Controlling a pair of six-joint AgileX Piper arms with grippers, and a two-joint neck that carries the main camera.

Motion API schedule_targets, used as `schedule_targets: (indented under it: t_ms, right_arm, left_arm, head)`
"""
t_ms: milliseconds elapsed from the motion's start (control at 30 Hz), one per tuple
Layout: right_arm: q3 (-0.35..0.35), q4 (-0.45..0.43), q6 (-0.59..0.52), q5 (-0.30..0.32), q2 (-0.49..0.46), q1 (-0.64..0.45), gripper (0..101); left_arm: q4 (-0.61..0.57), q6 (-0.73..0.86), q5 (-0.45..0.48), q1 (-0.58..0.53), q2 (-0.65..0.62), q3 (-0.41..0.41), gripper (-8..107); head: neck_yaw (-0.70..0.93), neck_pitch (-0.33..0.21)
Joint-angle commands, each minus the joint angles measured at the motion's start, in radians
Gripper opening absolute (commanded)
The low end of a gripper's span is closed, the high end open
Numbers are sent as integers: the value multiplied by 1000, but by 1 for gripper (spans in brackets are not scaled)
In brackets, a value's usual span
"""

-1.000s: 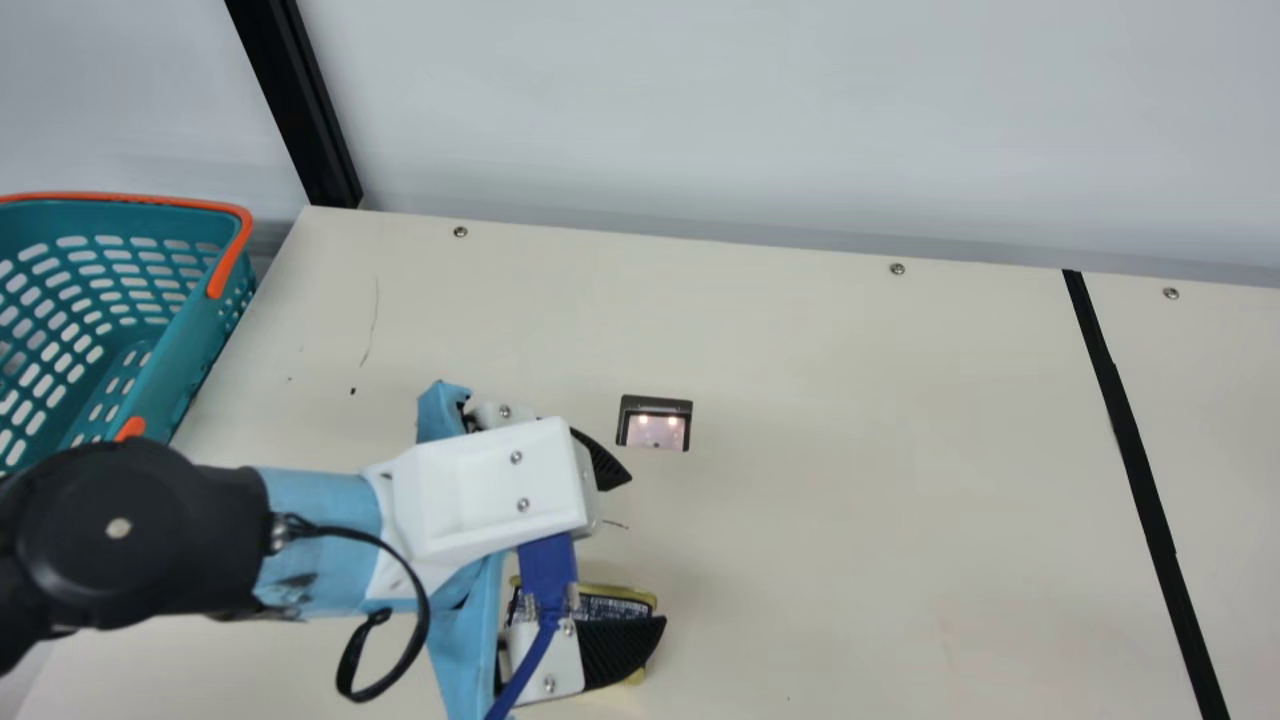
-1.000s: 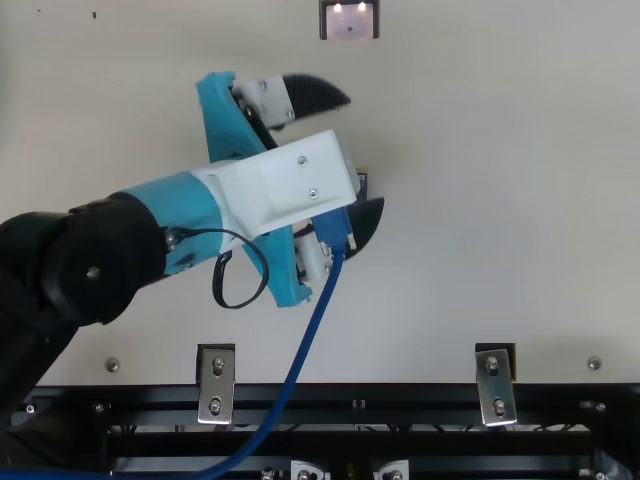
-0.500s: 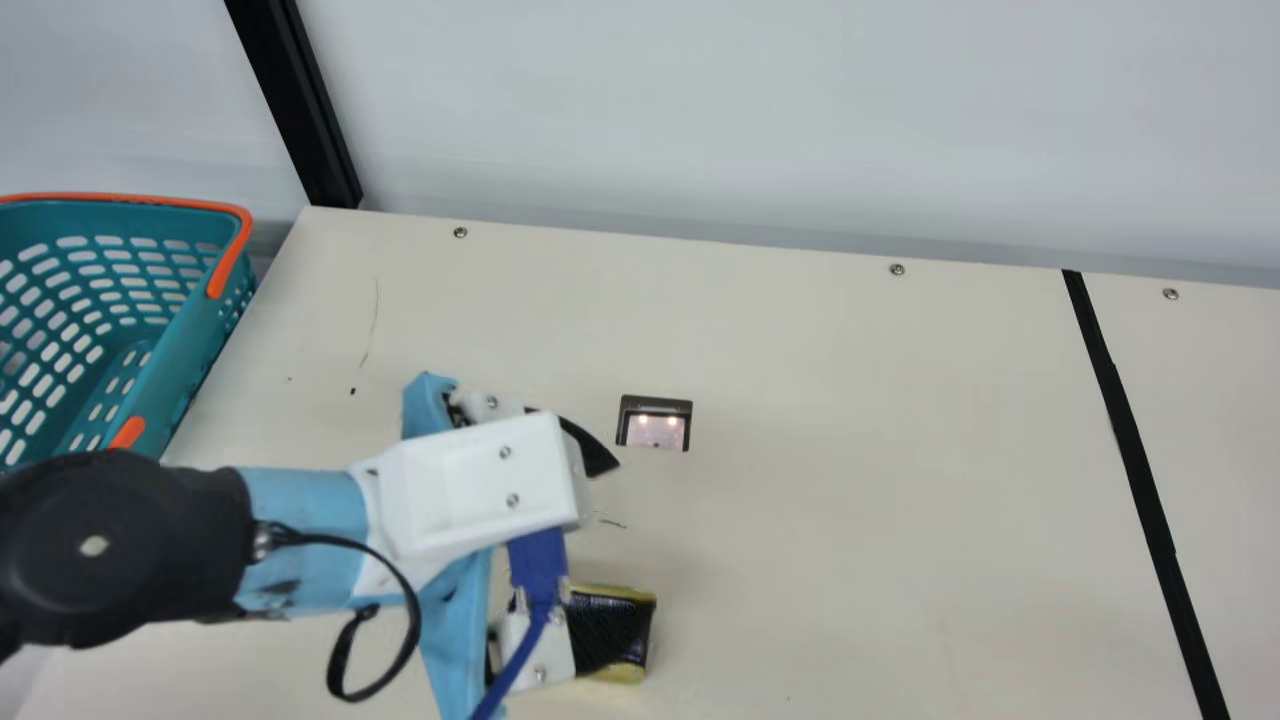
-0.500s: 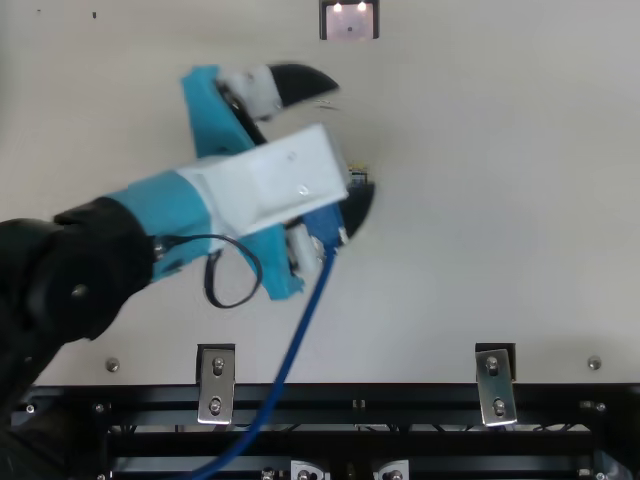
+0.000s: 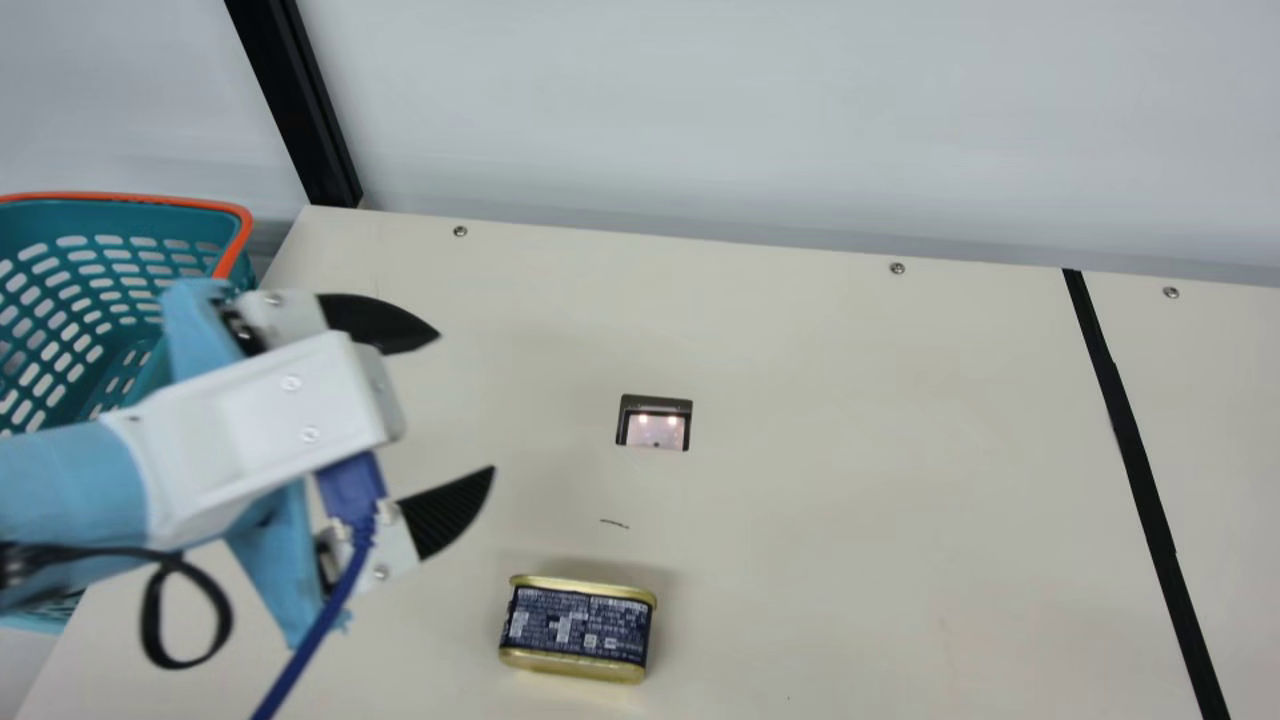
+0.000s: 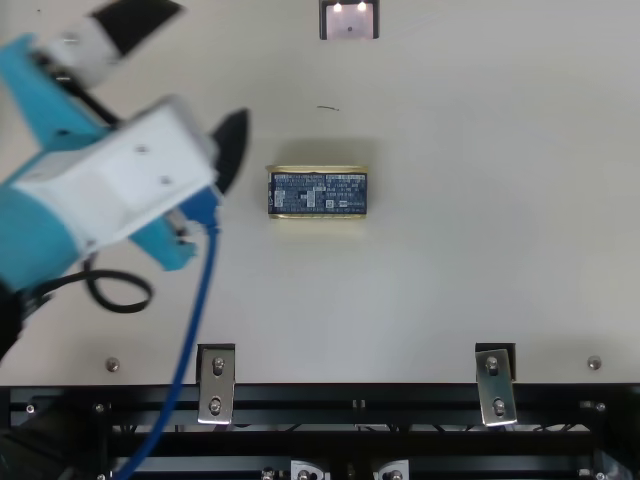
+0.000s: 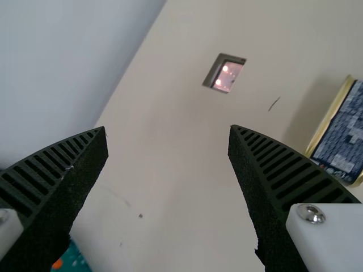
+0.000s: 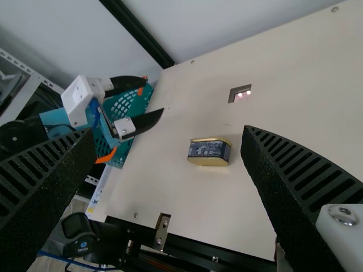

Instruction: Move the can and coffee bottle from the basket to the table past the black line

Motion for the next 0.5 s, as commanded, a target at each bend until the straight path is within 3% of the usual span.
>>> schedule_targets:
  t_ms: [0,467]
  right_arm:
    - [5,-17,-4,-19,22,29,101]
    - [19,-176,8,-241,304,306,101]
  left_arm:
    - [139,-103,9,17,-62,11,90]
    - [417,-478,54,52,-342,155,90]
  head:
    - [-5,-4]
    - [-5,-4]
